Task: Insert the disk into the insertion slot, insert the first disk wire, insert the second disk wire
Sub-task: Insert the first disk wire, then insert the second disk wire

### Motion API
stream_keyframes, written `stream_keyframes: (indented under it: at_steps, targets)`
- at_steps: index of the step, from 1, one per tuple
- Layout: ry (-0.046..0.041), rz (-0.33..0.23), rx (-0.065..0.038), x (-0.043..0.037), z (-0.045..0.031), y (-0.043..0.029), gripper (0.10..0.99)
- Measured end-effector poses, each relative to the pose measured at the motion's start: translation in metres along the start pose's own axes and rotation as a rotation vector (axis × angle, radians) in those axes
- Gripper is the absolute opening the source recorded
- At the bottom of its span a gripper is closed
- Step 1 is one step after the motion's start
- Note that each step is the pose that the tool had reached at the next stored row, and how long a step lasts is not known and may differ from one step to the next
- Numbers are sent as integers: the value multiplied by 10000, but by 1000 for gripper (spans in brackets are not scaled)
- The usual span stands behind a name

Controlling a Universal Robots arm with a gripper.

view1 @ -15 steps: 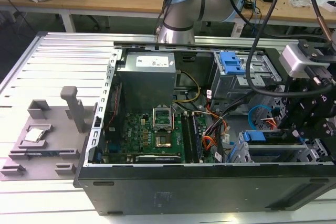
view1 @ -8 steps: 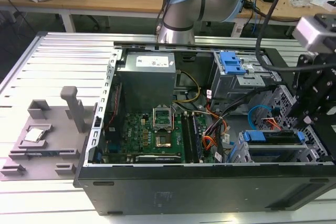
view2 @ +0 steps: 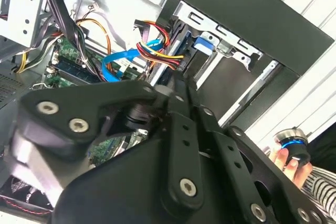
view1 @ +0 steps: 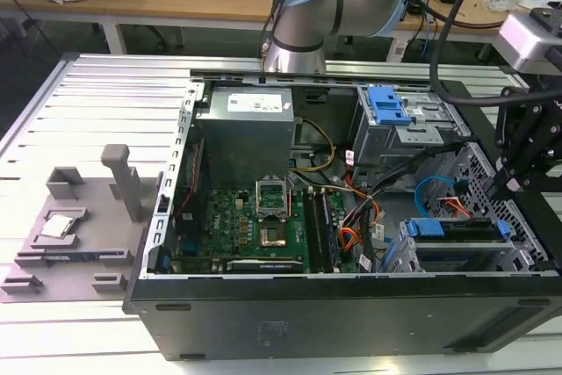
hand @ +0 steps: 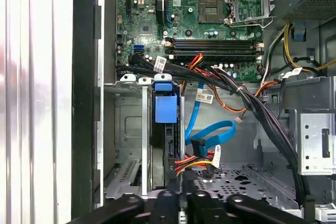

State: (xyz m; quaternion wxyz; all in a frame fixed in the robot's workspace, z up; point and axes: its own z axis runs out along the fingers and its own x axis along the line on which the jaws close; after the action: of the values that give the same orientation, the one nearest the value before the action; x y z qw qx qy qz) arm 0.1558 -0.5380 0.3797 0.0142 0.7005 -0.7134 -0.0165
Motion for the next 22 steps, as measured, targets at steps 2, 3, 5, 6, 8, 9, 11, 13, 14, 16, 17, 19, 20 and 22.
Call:
stream_keyframes:
  at_steps: [2,3,5,6,8,9,11,13,14,16,17,19,20,22]
  targets:
    - [1,0,0,-4,-2,0,106]
    - [-1,-1,0,-4,-2,0,106]
    - [-1,-1,0,-4,-3,0,106]
    - [0,-1,0,-4,-7,0,106]
    - [2,0,0,-4,-15,1,106]
    - [0,-1,0,-4,-17,0,106]
    - [-2,0,0,-4,-17,0,106]
    - [1,0,0,-4,-19,1,106]
    - [0,-1,-1,-4,-18,1,106]
    - [0,-1,0,-4,-19,1,106]
    - [0,0,0,-4,-19,1,106]
    - [0,0,0,-4,-20,1,106]
    - [0,-1,0,-4,-20,1,106]
    - [0,0,0,-4,-20,1,106]
